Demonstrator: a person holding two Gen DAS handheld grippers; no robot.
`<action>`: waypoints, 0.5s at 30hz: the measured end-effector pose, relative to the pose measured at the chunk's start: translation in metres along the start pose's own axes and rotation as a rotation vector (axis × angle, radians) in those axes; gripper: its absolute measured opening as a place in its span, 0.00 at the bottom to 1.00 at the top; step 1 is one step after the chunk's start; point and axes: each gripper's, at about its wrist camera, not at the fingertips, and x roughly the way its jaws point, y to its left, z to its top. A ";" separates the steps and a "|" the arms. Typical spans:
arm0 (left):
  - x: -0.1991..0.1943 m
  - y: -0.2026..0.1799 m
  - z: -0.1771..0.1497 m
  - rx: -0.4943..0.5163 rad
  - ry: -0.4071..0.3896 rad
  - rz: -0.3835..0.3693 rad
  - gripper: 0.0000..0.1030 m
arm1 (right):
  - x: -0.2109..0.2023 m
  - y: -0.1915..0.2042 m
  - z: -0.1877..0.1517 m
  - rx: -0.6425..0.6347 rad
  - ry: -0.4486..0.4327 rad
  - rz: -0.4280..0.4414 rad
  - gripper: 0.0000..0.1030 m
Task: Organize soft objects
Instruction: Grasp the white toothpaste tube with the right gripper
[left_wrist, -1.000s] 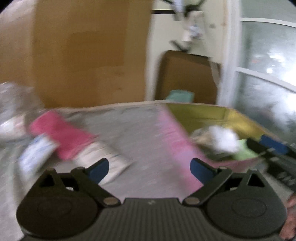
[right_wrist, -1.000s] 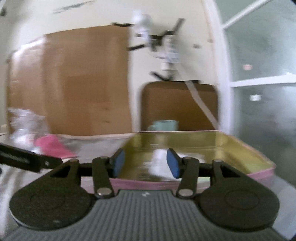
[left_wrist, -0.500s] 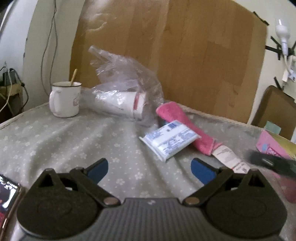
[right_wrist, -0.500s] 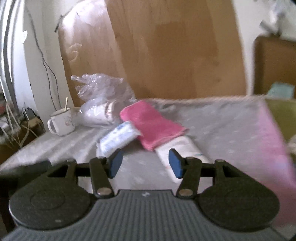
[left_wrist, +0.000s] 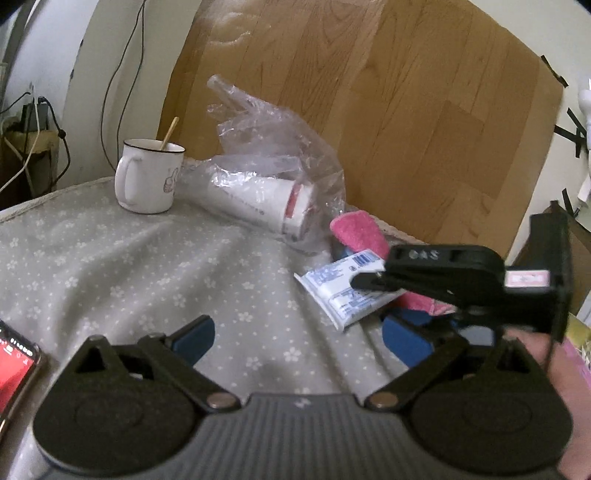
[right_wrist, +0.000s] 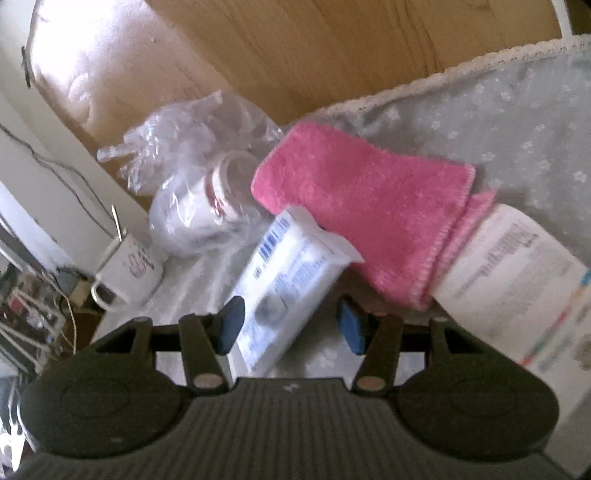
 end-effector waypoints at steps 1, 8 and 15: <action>0.000 0.000 0.000 0.001 -0.002 0.000 0.99 | 0.003 0.002 0.001 0.007 0.002 0.009 0.56; 0.001 0.002 0.001 -0.012 -0.001 0.008 0.99 | -0.006 0.002 0.003 0.017 -0.005 0.078 0.20; 0.001 0.003 0.002 -0.017 0.006 0.006 0.99 | -0.077 -0.024 -0.020 -0.026 -0.036 0.096 0.16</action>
